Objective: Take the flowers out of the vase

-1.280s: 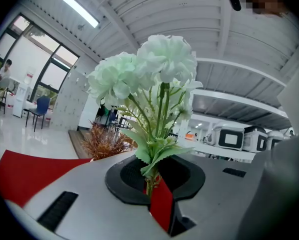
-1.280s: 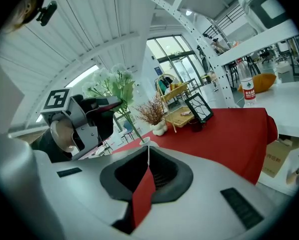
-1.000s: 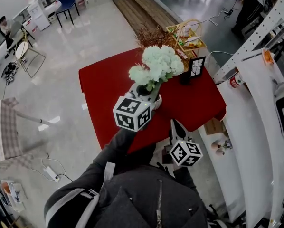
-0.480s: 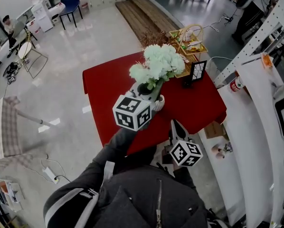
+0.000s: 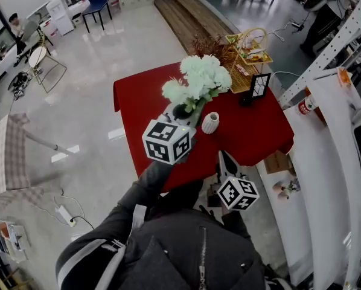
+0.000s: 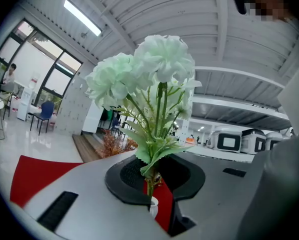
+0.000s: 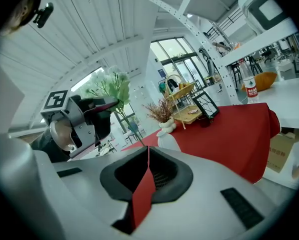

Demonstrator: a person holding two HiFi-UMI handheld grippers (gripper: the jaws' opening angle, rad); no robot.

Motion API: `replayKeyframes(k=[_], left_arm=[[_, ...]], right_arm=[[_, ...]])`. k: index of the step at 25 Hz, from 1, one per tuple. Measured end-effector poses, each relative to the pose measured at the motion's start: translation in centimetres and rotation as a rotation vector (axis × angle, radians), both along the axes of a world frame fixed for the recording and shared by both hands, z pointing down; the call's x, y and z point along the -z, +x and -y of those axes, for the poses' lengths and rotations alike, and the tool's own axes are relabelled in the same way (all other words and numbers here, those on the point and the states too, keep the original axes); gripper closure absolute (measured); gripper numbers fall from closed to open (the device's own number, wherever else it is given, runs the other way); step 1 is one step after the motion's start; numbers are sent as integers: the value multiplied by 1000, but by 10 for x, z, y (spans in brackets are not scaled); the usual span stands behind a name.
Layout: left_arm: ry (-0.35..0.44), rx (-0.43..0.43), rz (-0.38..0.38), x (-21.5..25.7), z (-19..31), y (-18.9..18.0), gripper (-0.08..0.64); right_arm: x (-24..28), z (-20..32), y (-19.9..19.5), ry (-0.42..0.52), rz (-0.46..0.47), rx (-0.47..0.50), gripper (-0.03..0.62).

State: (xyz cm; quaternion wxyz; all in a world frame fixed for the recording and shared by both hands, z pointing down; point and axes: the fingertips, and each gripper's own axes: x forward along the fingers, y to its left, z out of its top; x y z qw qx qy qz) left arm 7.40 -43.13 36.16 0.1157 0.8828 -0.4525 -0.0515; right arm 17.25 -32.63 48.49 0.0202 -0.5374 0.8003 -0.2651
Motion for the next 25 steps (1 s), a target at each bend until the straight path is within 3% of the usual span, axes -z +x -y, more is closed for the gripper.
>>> replayKeyframes(k=[14, 25], left_arm=[[-106, 18, 81, -78, -58, -31, 499], [-165, 11, 97, -119, -96, -34, 499]], right_arm=[[-19, -54, -20, -32, -3, -3, 580], [-25, -84, -24, -34, -16, -7, 581]])
